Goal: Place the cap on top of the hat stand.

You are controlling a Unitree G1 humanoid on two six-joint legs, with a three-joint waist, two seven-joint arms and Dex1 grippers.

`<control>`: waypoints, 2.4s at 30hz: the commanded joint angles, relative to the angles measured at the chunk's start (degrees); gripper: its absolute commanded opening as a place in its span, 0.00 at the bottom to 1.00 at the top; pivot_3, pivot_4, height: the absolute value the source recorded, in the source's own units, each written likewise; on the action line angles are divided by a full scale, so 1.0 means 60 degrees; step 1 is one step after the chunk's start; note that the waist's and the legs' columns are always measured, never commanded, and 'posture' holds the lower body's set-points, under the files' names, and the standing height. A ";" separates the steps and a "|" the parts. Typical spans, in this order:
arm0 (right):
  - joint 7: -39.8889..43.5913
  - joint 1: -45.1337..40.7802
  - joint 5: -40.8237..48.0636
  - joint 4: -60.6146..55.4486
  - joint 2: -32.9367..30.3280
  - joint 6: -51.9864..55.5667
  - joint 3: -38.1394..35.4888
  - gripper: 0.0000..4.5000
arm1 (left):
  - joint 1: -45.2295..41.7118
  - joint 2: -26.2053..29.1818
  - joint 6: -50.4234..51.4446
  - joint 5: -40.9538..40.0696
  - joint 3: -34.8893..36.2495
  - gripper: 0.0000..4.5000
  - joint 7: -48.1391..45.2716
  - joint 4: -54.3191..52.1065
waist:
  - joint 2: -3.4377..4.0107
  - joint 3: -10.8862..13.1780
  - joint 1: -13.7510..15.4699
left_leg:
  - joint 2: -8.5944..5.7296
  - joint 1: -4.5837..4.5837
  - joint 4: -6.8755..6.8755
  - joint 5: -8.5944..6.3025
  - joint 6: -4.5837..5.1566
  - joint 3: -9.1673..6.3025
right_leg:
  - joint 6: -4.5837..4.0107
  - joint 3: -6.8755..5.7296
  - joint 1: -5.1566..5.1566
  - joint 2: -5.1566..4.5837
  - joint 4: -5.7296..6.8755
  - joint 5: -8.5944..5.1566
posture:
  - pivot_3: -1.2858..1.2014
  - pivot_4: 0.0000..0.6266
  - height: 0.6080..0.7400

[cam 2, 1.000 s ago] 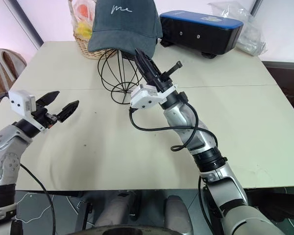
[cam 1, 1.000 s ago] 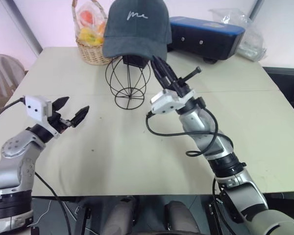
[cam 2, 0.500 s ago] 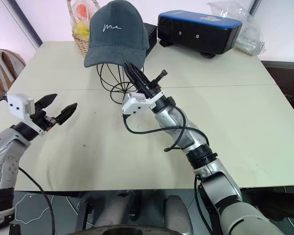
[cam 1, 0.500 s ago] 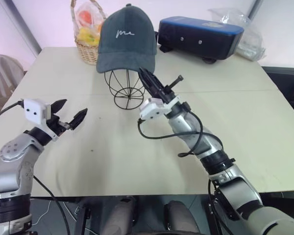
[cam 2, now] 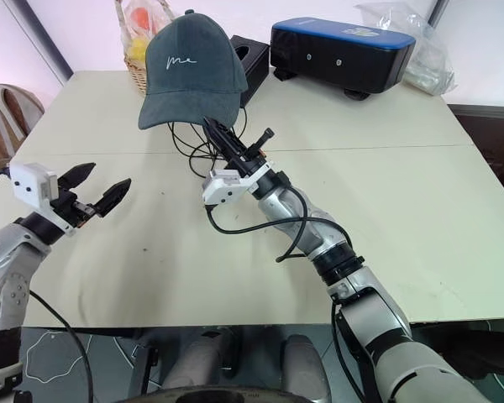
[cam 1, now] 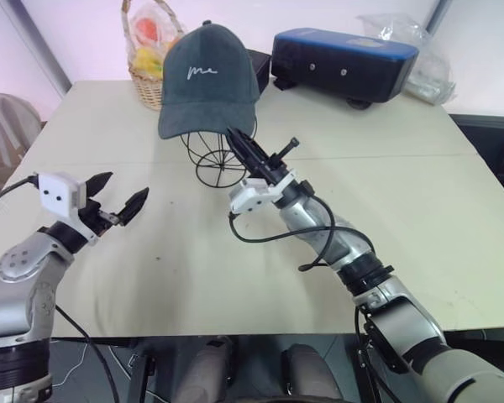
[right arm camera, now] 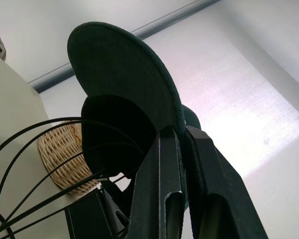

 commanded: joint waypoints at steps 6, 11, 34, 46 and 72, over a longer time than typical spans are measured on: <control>-0.0088 0.0073 0.0088 -0.0170 0.0119 -0.0015 0.0006 0.04 | 0.0013 0.0211 -0.0019 -0.0040 0.0342 1.00 0.0015 -0.0399 | 0.0000 0.0000 0.0001 | 0.0000 0.0000 -0.0001 0.0000 0.0000 0.0000 | 0.0000 0.0000 0.0000 0.0001 0.0000 0.0000 | 0.52 0.24 1.00; -0.0093 0.0121 0.0082 -0.0116 0.0106 -0.0057 0.0059 0.04 | -0.0023 0.0229 -0.0036 -0.0025 0.0320 1.00 0.0000 -0.0357 | 0.0000 0.0000 0.0000 | 0.0000 0.0000 -0.0002 0.0000 -0.0001 0.0000 | 0.0000 0.0000 0.0000 0.0001 0.0000 0.0000 | 0.52 0.24 1.00; 0.0082 0.0295 0.0017 -0.0115 -0.0072 -0.0322 0.0184 0.98 | -0.0113 0.0153 -0.0201 0.0076 0.0215 1.00 -0.0020 -0.0191 | 0.0000 0.0000 0.0001 | 0.0000 0.0000 -0.0004 0.0001 -0.0001 0.0000 | -0.0001 0.0001 -0.0001 0.0001 0.0000 0.0000 | 0.52 0.24 1.00; 0.0453 0.0955 0.0327 -0.0276 -0.1043 -0.0602 -0.0196 0.98 | -0.0304 0.0151 -0.0309 0.0143 0.0125 1.00 -0.0142 0.0028 | 0.0000 0.0000 0.0011 | -0.0001 0.0000 -0.0004 0.0001 -0.0001 0.0000 | -0.0001 0.0001 0.0000 -0.0001 -0.0001 0.0000 | 0.52 0.24 1.00; 0.0507 -0.0162 0.0696 0.0320 -0.0982 -0.0636 -0.0709 0.86 | -0.0336 0.0079 -0.0264 0.0296 0.0083 1.00 -0.0267 -0.0001 | 0.0000 0.0000 0.0001 | 0.0001 0.0000 -0.0007 0.0002 -0.0002 0.0000 | -0.0001 0.0001 0.0000 0.0000 -0.0001 0.0000 | 0.52 0.24 1.00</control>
